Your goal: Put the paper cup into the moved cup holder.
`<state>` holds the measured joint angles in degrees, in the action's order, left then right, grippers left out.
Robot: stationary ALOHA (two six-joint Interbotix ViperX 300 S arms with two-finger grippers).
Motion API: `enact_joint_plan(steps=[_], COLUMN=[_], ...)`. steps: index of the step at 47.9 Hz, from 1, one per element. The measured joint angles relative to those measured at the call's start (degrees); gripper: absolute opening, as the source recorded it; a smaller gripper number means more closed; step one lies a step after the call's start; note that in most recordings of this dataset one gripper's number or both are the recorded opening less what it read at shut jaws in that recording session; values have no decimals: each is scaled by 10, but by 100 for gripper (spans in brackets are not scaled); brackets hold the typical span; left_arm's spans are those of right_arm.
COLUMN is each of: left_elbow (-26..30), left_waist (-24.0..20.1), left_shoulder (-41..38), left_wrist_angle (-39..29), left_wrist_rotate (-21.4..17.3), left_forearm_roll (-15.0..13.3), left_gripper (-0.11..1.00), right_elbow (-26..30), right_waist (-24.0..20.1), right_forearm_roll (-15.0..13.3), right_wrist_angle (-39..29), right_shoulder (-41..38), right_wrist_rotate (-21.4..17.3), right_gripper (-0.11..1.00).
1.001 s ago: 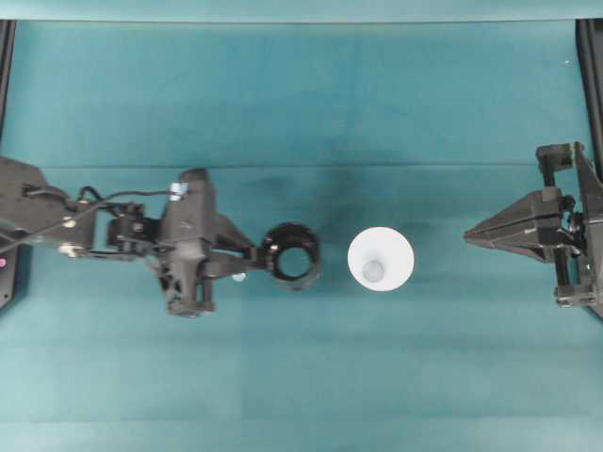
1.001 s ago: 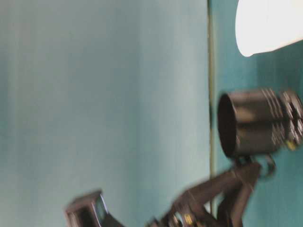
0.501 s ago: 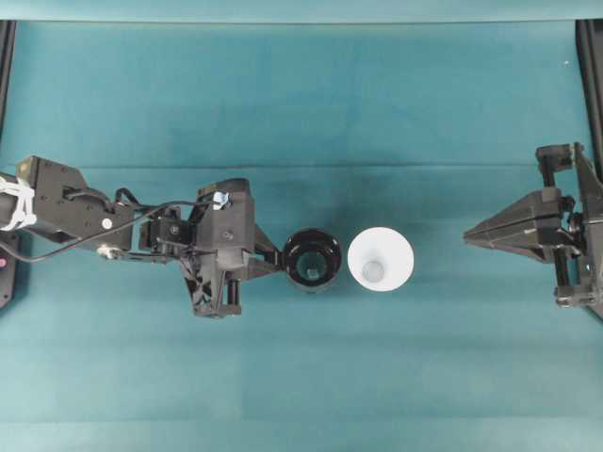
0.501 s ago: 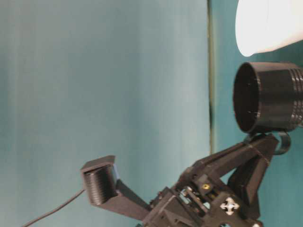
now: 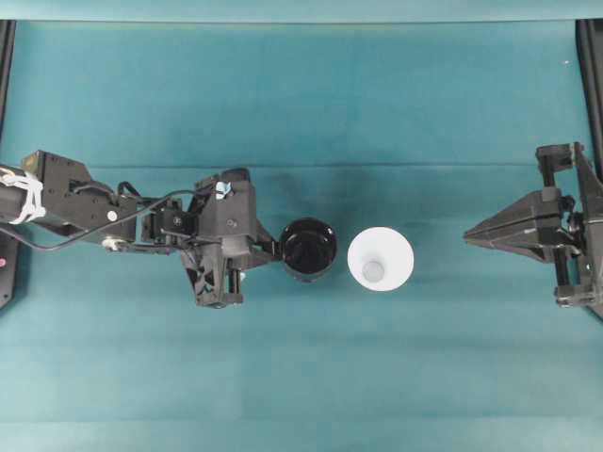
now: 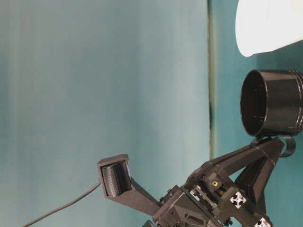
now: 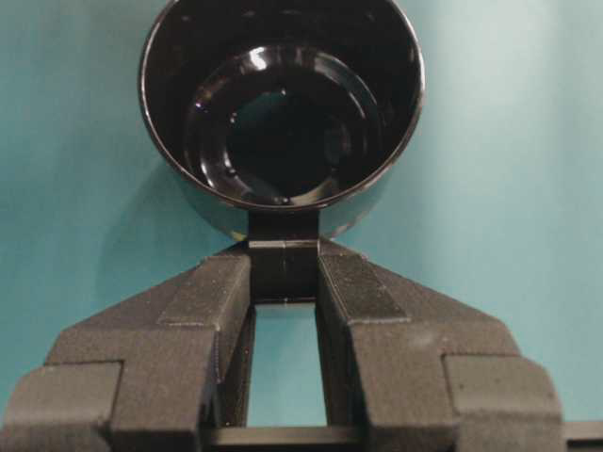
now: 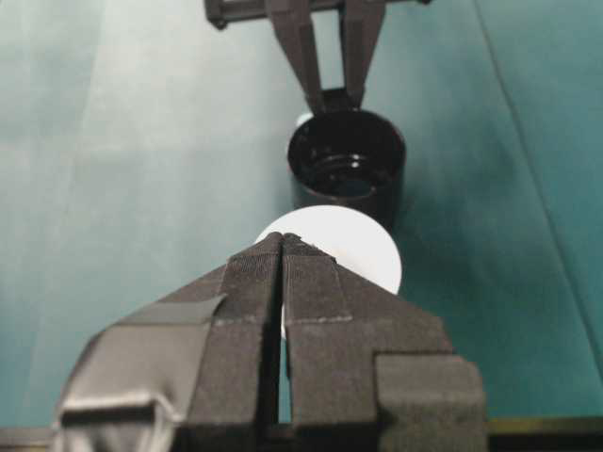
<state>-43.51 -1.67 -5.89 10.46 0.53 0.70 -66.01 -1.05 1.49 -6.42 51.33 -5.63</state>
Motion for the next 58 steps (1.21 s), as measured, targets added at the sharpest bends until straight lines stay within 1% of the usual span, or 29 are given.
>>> enact_joint_plan(steps=[27, 29, 31, 37, 38, 43, 46, 49, 58], left_elbow=[1, 1, 1, 1, 1, 1, 1, 1, -2], left_waist=[16, 16, 16, 18, 18, 18, 18, 18, 18], left_shoulder=[-12, -12, -12, -18, -18, -18, -17, -17, -11], left_wrist_angle=[11, 11, 11, 11, 11, 10, 10, 10, 6], left_wrist_rotate=[-1, 0, 3, 4, 3, 4, 4, 4, 4], left_forearm_roll=[0, 0, 0, 1, 1, 0, 0, 0, 0], left_gripper=[20, 23, 29, 49, 55, 74, 81, 85, 83], right_elbow=[0, 0, 0, 0, 0, 0, 0, 0, 0], right_waist=[0, 0, 0, 0, 0, 0, 0, 0, 0], right_forearm_roll=[0, 0, 0, 0, 1, 0, 1, 1, 0], right_wrist_angle=[0, 0, 0, 0, 0, 0, 0, 0, -4], right_shoulder=[0, 0, 1, 0, 1, 0, 0, 0, -1], right_wrist_rotate=[0, 0, 0, 0, 0, 0, 1, 0, -1], right_gripper=[3, 3, 3, 3, 3, 3, 2, 2, 2])
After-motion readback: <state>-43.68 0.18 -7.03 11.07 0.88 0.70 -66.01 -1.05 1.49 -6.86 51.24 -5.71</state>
